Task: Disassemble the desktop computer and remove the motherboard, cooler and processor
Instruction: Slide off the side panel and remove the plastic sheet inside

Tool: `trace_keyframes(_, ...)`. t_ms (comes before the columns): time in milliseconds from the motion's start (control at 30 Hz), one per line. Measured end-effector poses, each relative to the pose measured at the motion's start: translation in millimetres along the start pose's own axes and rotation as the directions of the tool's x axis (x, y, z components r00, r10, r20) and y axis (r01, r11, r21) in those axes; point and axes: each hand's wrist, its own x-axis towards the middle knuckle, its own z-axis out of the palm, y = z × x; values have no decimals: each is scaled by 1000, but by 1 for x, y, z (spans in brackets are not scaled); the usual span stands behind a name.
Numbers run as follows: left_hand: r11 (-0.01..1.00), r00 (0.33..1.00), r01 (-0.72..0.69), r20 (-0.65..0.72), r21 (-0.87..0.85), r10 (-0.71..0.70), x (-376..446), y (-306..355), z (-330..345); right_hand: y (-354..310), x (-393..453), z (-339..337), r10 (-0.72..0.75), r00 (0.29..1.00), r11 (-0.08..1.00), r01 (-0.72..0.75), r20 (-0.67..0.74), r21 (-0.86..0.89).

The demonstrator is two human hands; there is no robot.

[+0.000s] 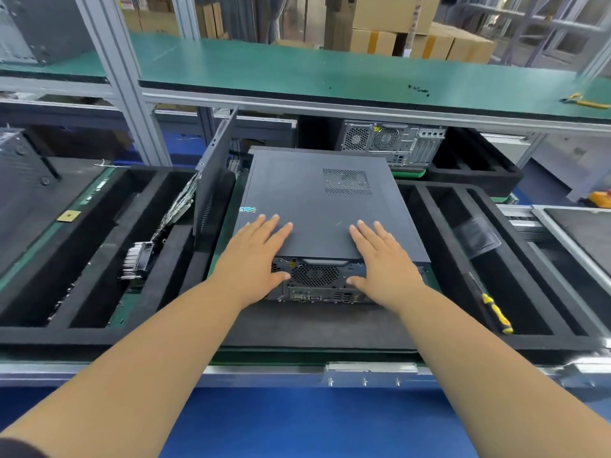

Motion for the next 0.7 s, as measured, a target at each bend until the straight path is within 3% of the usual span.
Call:
trace_keyframes(167, 999, 999, -20, 46, 34, 18, 12, -1, 10, 5, 5, 8, 49, 999, 999, -49, 16, -22)
trace_keyframes(700, 993, 1000, -12, 2, 118, 12, 10, 1, 18, 4, 3, 16, 81, 995, 996, -83, -52, -41)
